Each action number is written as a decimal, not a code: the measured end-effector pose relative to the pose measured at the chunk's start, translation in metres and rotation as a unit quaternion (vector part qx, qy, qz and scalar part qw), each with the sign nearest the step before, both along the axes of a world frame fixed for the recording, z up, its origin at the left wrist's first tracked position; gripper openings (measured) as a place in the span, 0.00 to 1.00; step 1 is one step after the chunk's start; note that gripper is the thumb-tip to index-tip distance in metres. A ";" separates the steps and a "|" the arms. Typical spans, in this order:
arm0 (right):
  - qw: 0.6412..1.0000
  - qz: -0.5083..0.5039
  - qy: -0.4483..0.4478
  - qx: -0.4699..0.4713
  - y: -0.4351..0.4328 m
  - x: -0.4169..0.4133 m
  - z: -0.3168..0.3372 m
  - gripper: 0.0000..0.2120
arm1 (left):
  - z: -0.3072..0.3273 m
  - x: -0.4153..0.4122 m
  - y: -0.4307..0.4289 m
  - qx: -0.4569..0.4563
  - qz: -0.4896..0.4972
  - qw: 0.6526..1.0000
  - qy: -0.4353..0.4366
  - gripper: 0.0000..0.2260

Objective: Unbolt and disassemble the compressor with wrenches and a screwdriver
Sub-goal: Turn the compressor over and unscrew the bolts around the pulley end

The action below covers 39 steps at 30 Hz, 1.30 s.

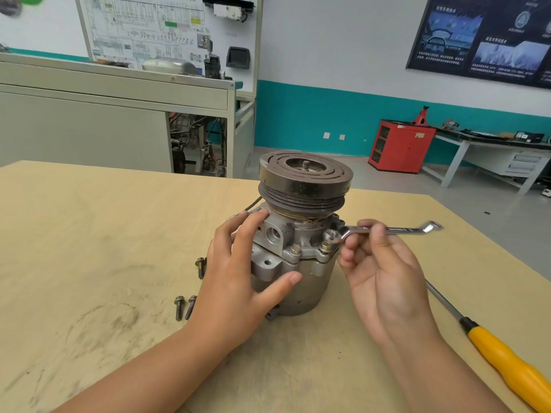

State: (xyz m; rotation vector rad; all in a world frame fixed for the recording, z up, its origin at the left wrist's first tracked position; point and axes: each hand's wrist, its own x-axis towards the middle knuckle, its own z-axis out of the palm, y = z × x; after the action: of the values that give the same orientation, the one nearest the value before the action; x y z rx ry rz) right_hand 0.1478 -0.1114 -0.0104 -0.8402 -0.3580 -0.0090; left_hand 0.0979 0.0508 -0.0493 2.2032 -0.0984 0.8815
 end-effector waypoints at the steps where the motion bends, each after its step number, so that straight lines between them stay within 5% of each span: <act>1: 0.999 -0.024 -0.025 0.009 0.000 -0.003 0.000 0.08 | 0.000 0.000 0.000 0.000 0.000 1.000 0.002 0.33; 3: 0.986 -0.119 -0.107 -0.045 0.000 -0.010 -0.002 0.07 | 0.000 0.001 0.000 0.000 0.000 1.000 0.001 0.34; 9: 0.850 -0.279 -0.361 -0.263 0.003 -0.020 -0.020 0.08 | 0.000 0.000 0.000 -0.001 0.002 1.000 -0.003 0.34; 13: 0.750 -0.349 -0.458 -0.326 -0.002 -0.014 -0.025 0.11 | 0.000 0.000 -0.001 0.004 0.003 1.000 -0.005 0.34; 16: 0.721 -0.380 -0.471 -0.338 -0.003 -0.012 -0.026 0.10 | 0.000 0.000 -0.001 0.006 0.005 1.000 -0.008 0.34; 22: 0.740 -0.375 -0.439 -0.346 -0.001 -0.013 -0.027 0.12 | 0.000 0.000 -0.001 0.005 0.004 1.000 -0.003 0.35; 29: 0.918 -0.232 -0.224 -0.229 0.003 -0.016 -0.023 0.07 | -0.001 0.000 0.000 0.002 0.004 1.000 0.002 0.34; 33: 0.981 -0.093 -0.074 -0.153 -0.001 -0.008 -0.008 0.11 | 0.000 0.000 0.000 0.001 0.002 1.000 0.006 0.34; 39: 0.997 0.026 0.050 -0.059 -0.004 0.003 0.002 0.11 | 0.000 -0.001 0.000 0.007 0.003 1.000 0.003 0.34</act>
State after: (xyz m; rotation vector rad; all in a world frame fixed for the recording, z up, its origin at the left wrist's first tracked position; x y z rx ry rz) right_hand 0.1504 -0.1158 -0.0088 -0.9444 -0.2891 0.1036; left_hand 0.0973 0.0510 -0.0498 2.2192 -0.0956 0.8787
